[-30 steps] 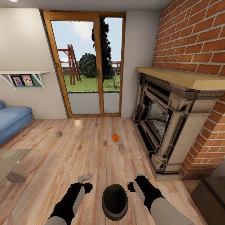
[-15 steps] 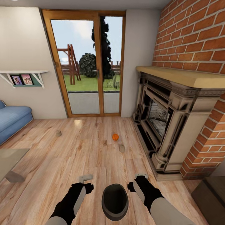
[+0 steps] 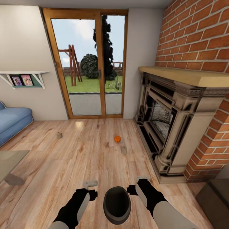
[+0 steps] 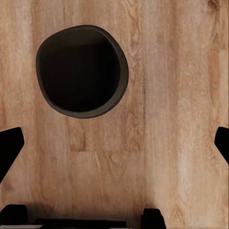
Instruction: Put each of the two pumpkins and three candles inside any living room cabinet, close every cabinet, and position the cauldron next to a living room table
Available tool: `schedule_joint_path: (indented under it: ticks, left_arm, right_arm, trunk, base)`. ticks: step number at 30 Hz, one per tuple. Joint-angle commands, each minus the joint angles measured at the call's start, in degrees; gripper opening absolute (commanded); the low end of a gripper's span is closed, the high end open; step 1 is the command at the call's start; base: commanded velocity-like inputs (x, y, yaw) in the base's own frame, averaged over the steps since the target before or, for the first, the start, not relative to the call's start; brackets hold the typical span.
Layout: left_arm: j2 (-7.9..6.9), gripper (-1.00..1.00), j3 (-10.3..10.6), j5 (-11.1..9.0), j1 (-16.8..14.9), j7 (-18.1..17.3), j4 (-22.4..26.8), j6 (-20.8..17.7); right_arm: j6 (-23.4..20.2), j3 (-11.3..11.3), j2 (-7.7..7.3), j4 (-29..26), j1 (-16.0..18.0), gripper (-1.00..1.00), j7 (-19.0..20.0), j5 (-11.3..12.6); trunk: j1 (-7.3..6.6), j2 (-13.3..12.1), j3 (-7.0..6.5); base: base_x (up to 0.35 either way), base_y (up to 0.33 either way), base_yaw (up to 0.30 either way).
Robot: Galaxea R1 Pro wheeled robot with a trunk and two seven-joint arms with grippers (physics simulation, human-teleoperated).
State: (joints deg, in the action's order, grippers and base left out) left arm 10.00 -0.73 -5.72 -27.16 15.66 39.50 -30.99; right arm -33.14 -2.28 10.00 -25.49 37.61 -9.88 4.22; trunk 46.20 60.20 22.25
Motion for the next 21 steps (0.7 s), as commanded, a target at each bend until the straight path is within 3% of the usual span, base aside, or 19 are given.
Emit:
schedule_joint_path:
  ticks: [1,4,9,21]
  left_arm:
    - [0.00,1.00,0.0,0.0,0.0,0.0,-0.1,0.0]
    - [0.00,1.00,1.3,0.0,0.0,-0.2,-0.7,0.0]
    - [0.00,1.00,3.6,0.0,0.0,-0.4,-0.9,0.1]
    - [0.00,1.00,4.1,0.0,0.0,-0.5,-1.0,0.2]
  right_arm:
    - [0.0,0.0,0.00,0.0,0.0,1.00,0.7,0.0]
    - [0.1,0.0,0.00,0.0,0.0,1.00,3.1,-0.1]
    - [0.2,0.0,0.00,0.0,0.0,1.00,3.6,-0.1]
    - [1.0,0.0,0.00,0.0,0.0,1.00,3.7,-0.1]
  trunk:
    - [0.23,0.4,0.18]
    - [0.89,1.6,0.72]
    - [1.98,3.6,1.62]
    - [4.62,8.4,3.78]
  base:
    - [0.000,0.000,0.000]
    - [0.000,0.000,0.000]
    - [0.000,0.000,0.000]
    - [0.000,0.000,0.000]
